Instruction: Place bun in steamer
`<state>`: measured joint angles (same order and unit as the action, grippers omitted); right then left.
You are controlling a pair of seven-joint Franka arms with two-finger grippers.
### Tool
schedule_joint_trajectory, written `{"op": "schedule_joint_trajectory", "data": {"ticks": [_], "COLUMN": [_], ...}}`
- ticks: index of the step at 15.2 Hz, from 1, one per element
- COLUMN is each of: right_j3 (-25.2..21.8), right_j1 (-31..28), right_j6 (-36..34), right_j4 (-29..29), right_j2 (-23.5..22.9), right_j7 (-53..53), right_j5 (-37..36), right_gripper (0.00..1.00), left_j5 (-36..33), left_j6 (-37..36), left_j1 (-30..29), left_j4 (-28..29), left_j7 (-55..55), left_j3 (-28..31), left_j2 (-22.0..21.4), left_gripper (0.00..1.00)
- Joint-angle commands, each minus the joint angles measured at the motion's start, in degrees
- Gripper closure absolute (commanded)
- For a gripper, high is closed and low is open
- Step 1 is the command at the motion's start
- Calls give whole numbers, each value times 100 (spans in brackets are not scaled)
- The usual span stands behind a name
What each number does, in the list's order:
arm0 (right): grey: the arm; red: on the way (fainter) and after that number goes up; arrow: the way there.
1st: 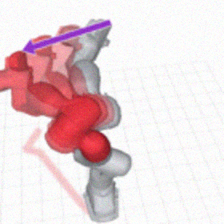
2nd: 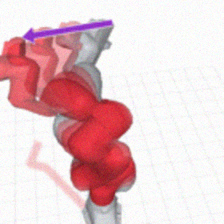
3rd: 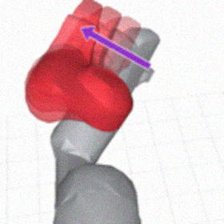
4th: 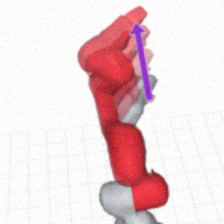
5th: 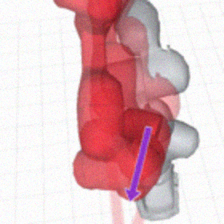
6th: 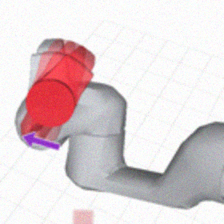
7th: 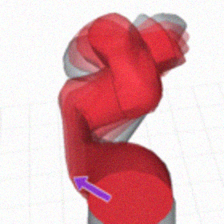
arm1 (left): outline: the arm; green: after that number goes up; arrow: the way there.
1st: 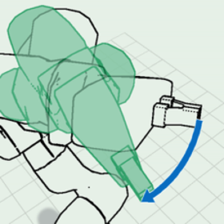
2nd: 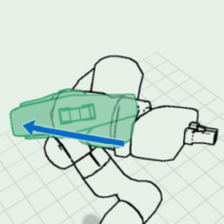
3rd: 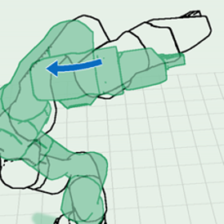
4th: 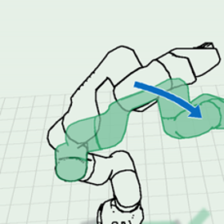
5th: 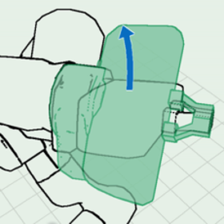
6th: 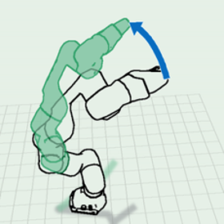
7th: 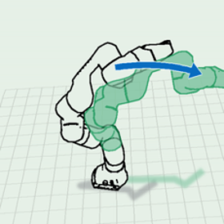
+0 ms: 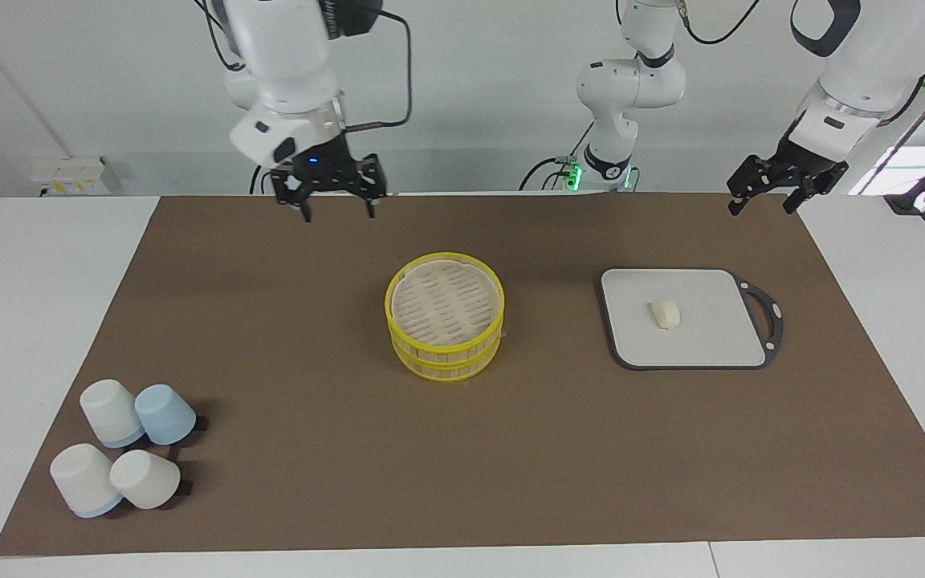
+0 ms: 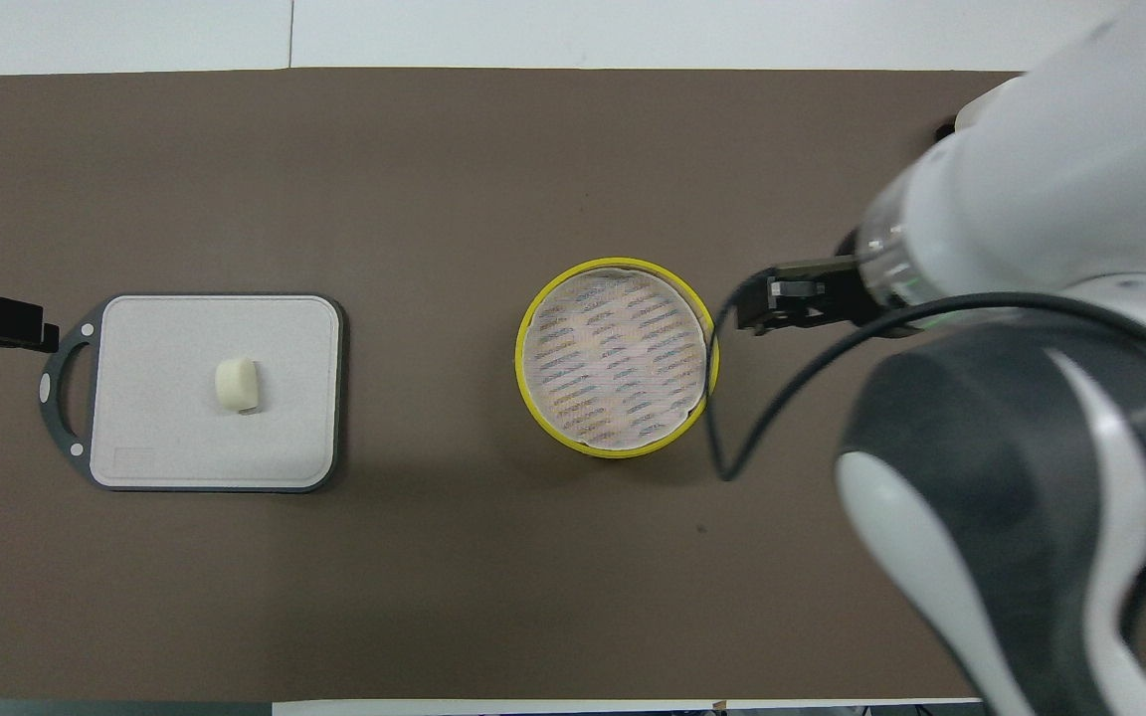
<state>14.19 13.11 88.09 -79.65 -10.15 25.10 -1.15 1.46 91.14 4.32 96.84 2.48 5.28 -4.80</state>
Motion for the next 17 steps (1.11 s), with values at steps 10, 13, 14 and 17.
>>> {"op": "schedule_joint_trajectory", "data": {"ticks": [10, 13, 14, 17], "right_j3": [13, 13, 13, 13], "right_j1": [1590, 1633, 1642, 1642], "right_j6": [2869, 3038, 3056, 3135], "right_j4": [-953, -1368, -1386, -1483], "right_j2": [-1464, -1296, -1296, -1261], "right_j7": [1665, 1630, 1630, 1612], "right_j5": [-728, -746, -737, -737], "right_gripper": [0, 0, 0, 22], "left_j5": [-84, -93, -84, -84], "left_j6": [3986, 4675, 4694, 4711], "left_j1": [420, 675, 675, 597], "left_j4": [3586, 3754, 3763, 3825], "left_j7": [-668, -828, -776, -513], "left_j3": [-1, -1, -1, 8], "left_j2": [21, 478, 497, 506], "left_gripper": [0, 0, 0, 0]}}
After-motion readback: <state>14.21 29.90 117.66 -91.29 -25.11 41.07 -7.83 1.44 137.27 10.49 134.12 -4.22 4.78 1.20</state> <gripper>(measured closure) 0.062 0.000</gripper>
